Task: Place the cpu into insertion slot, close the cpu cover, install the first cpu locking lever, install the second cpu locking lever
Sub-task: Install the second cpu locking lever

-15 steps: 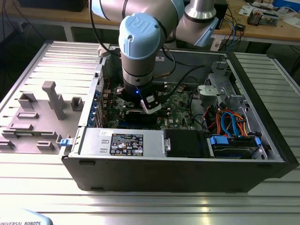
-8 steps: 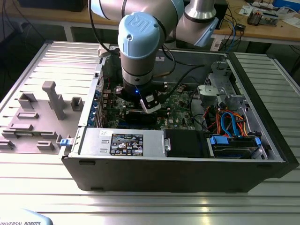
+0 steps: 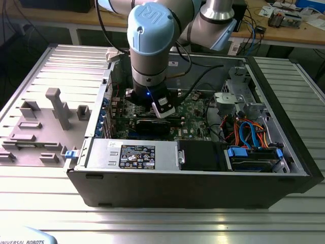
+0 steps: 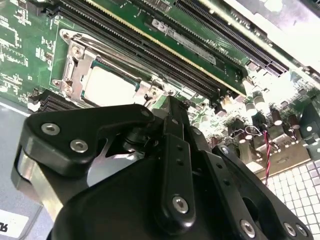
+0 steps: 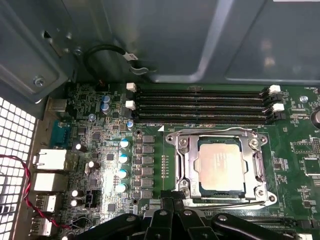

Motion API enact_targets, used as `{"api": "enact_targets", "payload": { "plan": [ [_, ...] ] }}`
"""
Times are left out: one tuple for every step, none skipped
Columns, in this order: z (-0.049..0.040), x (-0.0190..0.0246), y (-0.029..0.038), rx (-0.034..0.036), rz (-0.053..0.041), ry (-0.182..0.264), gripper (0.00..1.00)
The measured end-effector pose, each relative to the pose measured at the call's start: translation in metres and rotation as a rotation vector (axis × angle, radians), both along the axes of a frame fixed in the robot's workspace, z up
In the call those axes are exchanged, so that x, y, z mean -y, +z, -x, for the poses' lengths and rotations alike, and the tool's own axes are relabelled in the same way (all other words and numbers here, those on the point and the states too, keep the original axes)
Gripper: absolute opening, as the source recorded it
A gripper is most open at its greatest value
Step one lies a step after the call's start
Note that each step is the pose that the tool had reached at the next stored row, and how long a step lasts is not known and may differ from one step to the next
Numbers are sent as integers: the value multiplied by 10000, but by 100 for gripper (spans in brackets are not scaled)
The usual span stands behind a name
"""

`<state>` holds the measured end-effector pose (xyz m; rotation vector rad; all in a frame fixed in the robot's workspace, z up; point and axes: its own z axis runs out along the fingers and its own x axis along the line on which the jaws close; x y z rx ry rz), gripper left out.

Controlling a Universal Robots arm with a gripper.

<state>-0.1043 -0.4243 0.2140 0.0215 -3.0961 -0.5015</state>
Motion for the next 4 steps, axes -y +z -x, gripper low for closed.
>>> {"api": "enact_targets", "payload": {
  "plan": [
    [0, 0, 1, -1, 1, 0, 11],
    [0, 0, 1, -1, 1, 1, 11],
    [0, 0, 1, -2, 2, 1, 11],
    [0, 0, 1, -2, 2, 0, 11]
  ]
}}
